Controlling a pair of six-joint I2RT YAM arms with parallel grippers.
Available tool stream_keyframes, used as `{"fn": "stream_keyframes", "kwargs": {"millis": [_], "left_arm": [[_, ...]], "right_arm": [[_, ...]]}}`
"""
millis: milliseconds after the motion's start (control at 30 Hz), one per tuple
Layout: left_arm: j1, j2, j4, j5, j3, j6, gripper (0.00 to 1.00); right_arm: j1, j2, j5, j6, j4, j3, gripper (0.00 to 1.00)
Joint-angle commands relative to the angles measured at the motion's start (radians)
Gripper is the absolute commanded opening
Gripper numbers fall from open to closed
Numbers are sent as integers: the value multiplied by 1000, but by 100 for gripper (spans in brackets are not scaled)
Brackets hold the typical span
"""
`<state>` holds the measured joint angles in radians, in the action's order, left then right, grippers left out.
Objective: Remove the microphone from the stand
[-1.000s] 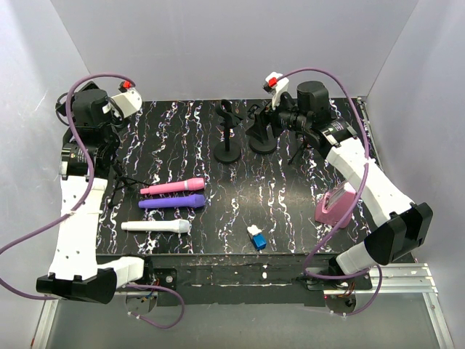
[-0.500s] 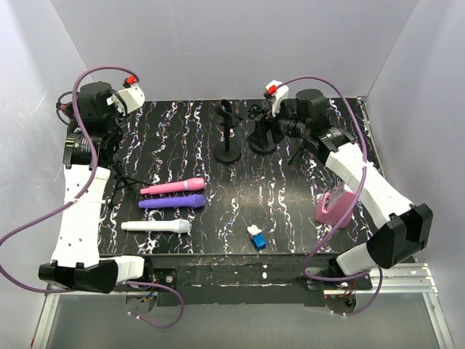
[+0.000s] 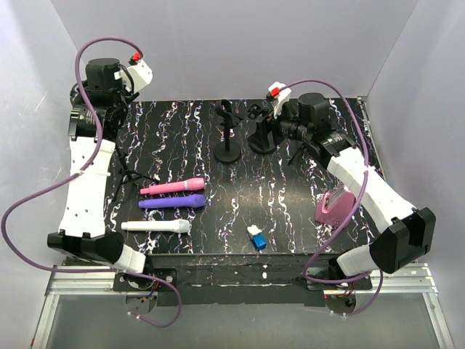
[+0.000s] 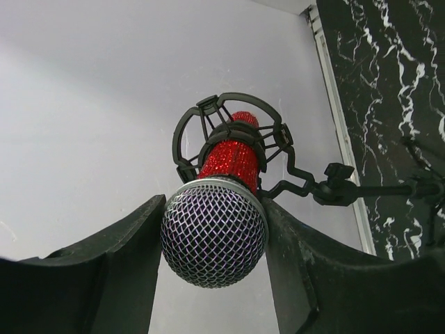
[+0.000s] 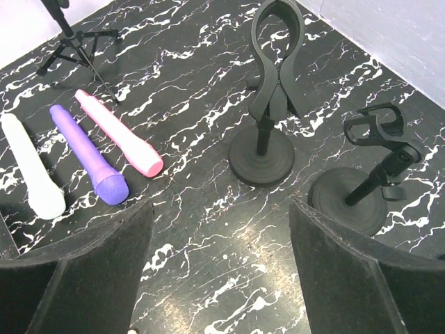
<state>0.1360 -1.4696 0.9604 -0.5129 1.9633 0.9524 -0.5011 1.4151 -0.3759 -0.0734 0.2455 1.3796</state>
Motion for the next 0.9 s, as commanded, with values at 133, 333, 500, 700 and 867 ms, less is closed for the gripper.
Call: {"fn": "stream_keyframes", "kwargs": {"millis": [133, 333, 500, 700, 867], "left_arm": [[45, -110, 34, 82, 147, -167, 0], [74, -176, 37, 60, 246, -193, 0], [89, -215, 38, 47, 307, -224, 0], [89, -287, 60, 33, 449, -331, 0], [99, -296, 46, 20, 463, -362, 0]], "right_arm": [[-42, -31, -41, -12, -107, -43, 83], [-70, -12, -60, -28, -146, -33, 82], [-80, 19, -75, -20, -172, -14, 81], [-86, 45, -87, 9, -186, 6, 81], [-90, 42, -87, 14, -189, -2, 81]]}}
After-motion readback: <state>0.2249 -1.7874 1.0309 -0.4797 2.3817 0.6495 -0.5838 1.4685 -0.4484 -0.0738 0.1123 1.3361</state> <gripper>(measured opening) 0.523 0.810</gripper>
